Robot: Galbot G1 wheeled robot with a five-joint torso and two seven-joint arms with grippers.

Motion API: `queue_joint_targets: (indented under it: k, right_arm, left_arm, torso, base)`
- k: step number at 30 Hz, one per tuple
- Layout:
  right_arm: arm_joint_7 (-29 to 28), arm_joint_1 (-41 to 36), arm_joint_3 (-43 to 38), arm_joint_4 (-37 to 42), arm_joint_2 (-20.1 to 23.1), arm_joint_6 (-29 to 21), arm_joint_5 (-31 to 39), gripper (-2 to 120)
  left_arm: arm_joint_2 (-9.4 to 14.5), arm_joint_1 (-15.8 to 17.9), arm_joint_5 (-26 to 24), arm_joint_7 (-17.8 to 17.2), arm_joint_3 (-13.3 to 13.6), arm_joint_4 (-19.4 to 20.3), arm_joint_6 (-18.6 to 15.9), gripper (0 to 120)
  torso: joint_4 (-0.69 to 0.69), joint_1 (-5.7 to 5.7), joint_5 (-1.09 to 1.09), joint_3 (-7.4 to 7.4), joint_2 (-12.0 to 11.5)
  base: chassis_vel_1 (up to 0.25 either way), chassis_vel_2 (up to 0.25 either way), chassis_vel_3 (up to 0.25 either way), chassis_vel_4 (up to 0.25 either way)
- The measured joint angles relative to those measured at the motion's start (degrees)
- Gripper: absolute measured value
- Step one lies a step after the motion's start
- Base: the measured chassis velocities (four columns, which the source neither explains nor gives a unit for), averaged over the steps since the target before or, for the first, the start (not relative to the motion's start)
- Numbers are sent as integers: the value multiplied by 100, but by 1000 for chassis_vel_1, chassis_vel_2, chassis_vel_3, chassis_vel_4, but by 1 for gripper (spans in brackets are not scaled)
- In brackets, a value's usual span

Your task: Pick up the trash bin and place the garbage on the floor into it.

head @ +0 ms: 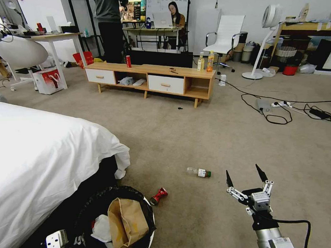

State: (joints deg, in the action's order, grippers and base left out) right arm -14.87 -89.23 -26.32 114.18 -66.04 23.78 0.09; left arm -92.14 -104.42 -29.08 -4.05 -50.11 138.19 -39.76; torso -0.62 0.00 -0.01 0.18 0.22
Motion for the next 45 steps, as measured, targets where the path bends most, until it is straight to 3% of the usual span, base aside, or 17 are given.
queue_joint_targets:
  k: [20, 45]
  right_arm:
    - [-8, 126, 90, -69, 115, -20, 108, 100]
    - [-25, 185, 126, -110, 147, -5, 169, 100]
  left_arm:
    - [0, -11, 18, -3, -15, 35, 0, 1]
    - [0, -39, -5, -2, -25, 61, -12, 1]
  torso:
    - [-1, 1, 2, 1, 0]
    - [0, 1, 1, 0, 0]
  base:
    - [-187, -182, 179, 175]
    - [-6, -8, 11, 9]
